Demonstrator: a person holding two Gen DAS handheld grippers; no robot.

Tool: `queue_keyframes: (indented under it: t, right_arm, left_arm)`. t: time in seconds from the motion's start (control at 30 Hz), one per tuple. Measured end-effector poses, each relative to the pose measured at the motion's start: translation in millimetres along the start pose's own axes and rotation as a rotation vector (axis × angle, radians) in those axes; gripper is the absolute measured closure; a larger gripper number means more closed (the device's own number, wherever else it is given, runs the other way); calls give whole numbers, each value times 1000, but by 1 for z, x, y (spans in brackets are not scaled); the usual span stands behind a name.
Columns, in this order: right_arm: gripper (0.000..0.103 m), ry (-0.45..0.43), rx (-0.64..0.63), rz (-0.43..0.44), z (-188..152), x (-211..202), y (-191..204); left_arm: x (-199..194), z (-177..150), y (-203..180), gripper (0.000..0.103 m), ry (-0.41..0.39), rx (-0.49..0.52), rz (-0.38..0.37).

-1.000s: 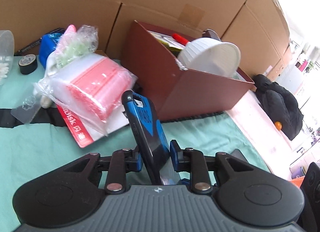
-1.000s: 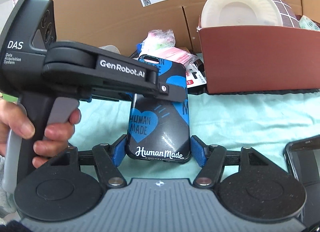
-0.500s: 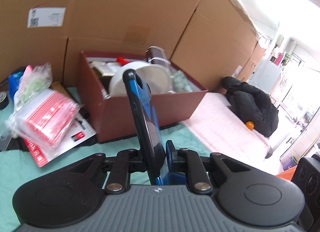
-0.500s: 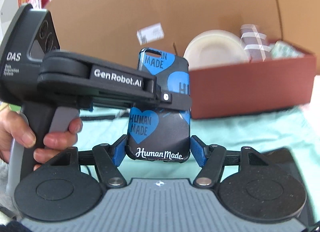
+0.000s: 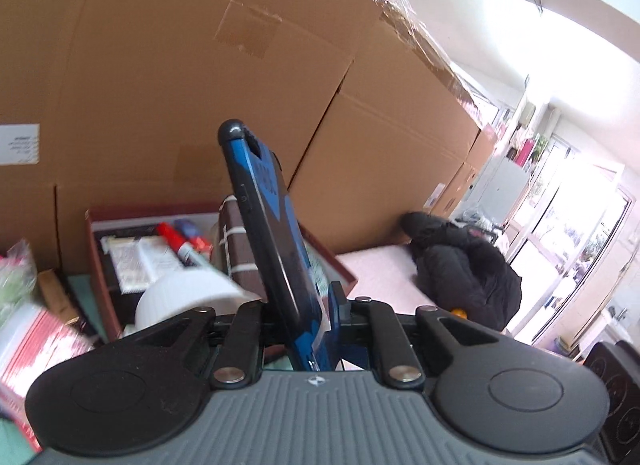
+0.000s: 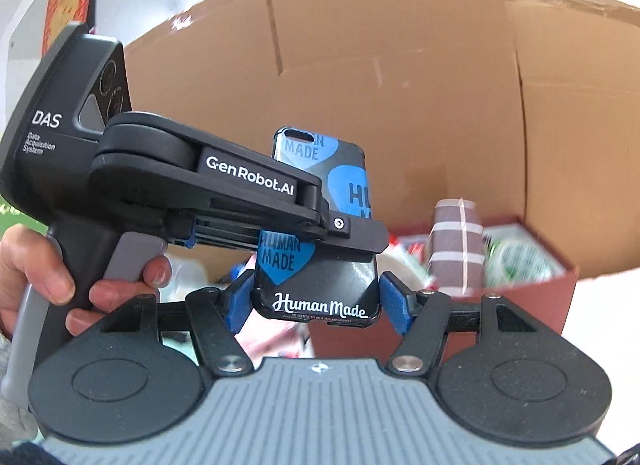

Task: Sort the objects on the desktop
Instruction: 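Lower the phone case into the box and open the right gripper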

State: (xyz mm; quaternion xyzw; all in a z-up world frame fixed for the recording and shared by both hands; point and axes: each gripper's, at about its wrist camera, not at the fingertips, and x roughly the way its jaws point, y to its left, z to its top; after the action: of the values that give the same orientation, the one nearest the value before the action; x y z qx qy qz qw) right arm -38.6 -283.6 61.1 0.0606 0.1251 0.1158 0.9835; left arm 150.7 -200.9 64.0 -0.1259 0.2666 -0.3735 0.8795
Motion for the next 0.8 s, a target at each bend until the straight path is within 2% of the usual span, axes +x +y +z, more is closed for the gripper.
queue_keyframes:
  t: [0.1, 0.2, 0.47, 0.5, 0.53, 0.57, 0.6, 0.63, 0.67, 0.7, 0.73, 0.8]
  right_arm:
    - [38, -13, 15, -9, 19, 11, -15]
    - [38, 0, 57, -7, 30, 30, -36]
    - [40, 90, 142, 14, 33, 83, -82]
    - [40, 98, 151, 19, 33, 88, -86]
    - [40, 103, 162, 24, 33, 93, -90]
    - [39, 106, 174, 31, 32, 97, -94]
    - [39, 107, 185, 36, 32, 101, -97]
    - [33, 103, 196, 21, 31, 103, -99]
    - [28, 96, 193, 4, 30, 102, -100]
    - [18, 88, 185, -19, 28, 101, -101]
    - [14, 75, 177, -43, 26, 99, -101]
    - [14, 57, 168, -57, 21, 92, -98]
  left_arm:
    - [19, 16, 7, 90, -7, -26, 3]
    - [41, 24, 22, 90, 18, -61, 15]
    - [86, 31, 59, 90, 108, -151, 54]
    - [89, 32, 61, 87, 113, -156, 63]
    - [92, 33, 62, 82, 122, -158, 71]
    - [91, 34, 66, 58, 131, -160, 73]
    - [90, 35, 67, 28, 135, -163, 73]
    - [86, 34, 68, 17, 118, -163, 73]
    - [81, 34, 69, 8, 86, -158, 68]
    - [75, 33, 68, 7, 56, -144, 65]
    - [69, 33, 68, 6, 33, -127, 62]
    - [60, 32, 66, 0, 7, -106, 66]
